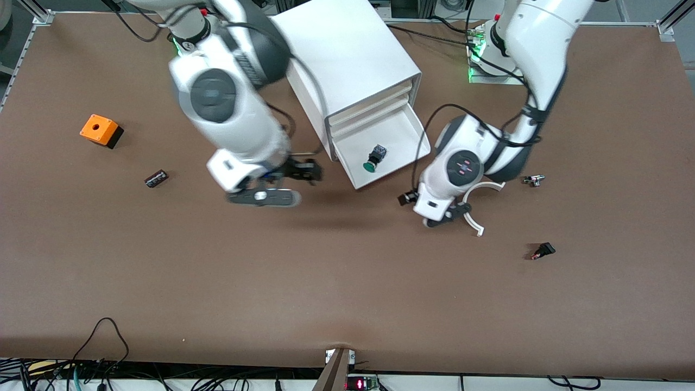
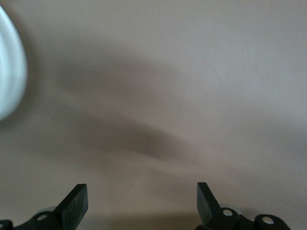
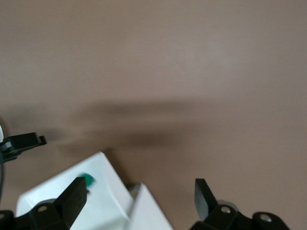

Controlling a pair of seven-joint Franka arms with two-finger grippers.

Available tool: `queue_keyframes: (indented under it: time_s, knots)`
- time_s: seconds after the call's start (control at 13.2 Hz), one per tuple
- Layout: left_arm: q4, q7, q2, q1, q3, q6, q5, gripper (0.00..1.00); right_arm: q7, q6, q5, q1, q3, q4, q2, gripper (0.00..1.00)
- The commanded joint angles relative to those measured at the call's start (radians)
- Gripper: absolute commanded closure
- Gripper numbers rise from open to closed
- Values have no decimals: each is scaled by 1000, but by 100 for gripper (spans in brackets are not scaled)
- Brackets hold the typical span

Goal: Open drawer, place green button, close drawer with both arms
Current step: 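Push the drawer shut with the left gripper while the right gripper retracts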

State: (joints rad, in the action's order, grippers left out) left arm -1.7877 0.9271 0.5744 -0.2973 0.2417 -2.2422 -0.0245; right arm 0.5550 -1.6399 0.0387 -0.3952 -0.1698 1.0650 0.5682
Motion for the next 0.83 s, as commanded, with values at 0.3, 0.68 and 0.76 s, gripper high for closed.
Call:
queue_keyframes:
  time_s: [0.3,0.68,0.76]
  knots:
    - [-108,98,-19,-103,46,-50,-5,0,-589,106,61,168,102,276,-318,0]
    - [-118,91,-10,-80,180,-20,-74,0,-877,42,52,229,208,570,-551,0]
    - [-116,91,4,-80,197,-20,-75,0,-924,17,47,255,208,613,-576,0]
